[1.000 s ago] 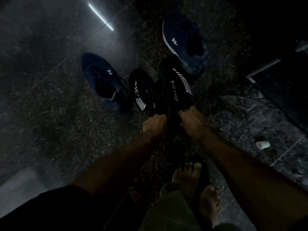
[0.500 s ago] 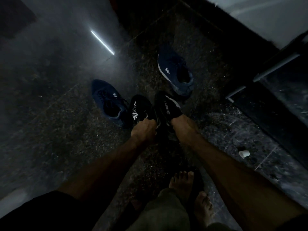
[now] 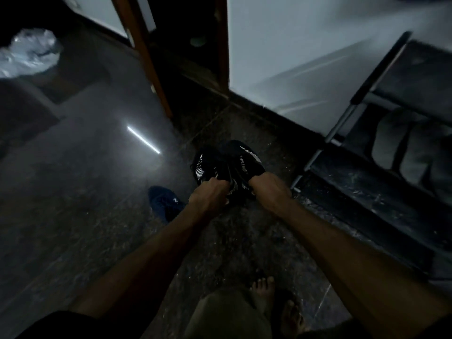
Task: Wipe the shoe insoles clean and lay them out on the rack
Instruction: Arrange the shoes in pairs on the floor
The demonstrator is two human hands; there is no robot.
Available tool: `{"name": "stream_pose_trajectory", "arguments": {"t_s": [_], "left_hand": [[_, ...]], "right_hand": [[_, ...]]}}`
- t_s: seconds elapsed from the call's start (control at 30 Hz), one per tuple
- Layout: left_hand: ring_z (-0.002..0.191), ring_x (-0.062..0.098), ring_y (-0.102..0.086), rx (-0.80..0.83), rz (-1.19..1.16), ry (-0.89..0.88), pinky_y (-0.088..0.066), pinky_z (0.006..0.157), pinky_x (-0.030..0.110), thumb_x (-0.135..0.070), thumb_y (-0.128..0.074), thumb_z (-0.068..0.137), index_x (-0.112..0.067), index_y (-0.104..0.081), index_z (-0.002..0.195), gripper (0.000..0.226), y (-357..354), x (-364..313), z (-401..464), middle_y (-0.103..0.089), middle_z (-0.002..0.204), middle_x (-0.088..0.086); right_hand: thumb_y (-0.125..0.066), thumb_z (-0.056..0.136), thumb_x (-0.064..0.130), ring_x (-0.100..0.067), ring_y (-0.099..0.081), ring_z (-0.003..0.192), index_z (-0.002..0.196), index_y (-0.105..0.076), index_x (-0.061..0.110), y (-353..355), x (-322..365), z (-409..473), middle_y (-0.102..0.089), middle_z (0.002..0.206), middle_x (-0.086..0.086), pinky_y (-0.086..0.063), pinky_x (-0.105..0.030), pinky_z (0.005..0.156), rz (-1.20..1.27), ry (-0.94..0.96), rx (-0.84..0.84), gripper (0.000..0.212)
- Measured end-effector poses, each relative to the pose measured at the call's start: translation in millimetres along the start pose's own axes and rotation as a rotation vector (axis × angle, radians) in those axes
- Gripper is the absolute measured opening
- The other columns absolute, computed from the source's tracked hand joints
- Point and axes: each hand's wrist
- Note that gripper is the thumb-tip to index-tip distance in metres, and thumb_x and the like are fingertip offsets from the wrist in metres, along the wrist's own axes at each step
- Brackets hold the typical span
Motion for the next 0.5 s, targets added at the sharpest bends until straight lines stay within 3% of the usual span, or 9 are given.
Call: {"name": "stream_pose_trajectory", "arguments": {"t_s": [0.1,0.33,0.5], "left_hand": [[0.112,0.037,-0.059,-0.057,0.069,-0.067,-0.049,0.084,0.040,-0.021,-0.064,0.090,-0.009,-0.055,0.126,0.039,37.1,-21.9,-8.9,-0.059,0.122,0.019],[0.107,0.037,-0.062,-0.178,0.105,-0.225,-0.052,0.087,0.042,-0.021,-0.068,0.085,-0.010,-0.058,0.115,0.033,121.8,-82.3,-21.4,-0.063,0.114,0.018],[0.107,0.035,-0.061,-0.293,0.157,-0.329,-0.051,0.088,0.046,-0.022,-0.069,0.087,-0.011,-0.057,0.116,0.033,186.8,-122.5,-29.5,-0.059,0.115,0.015]], "right_hand": [[-0.042,0.099,0.005,-0.032,-0.058,0.113,0.118,-0.061,0.000,35.6,-9.5,-25.2,-0.059,0.123,-0.022,-0.046,-0.039,0.092,0.076,-0.061,-0.043,0.027],[-0.057,0.091,0.016,-0.037,-0.060,0.108,0.128,-0.057,0.010,121.2,-37.6,-79.4,-0.060,0.120,-0.019,-0.051,-0.039,0.086,0.031,-0.067,-0.256,0.037],[-0.054,0.094,0.012,-0.037,-0.061,0.103,0.120,-0.062,0.005,190.9,-60.3,-107.5,-0.062,0.114,-0.021,-0.051,-0.039,0.084,0.026,-0.116,-0.360,0.029]]}}
Point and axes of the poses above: each hand's wrist, its own z-axis towards the middle knuckle, its own y-axis out of the back of the hand, x = y × z
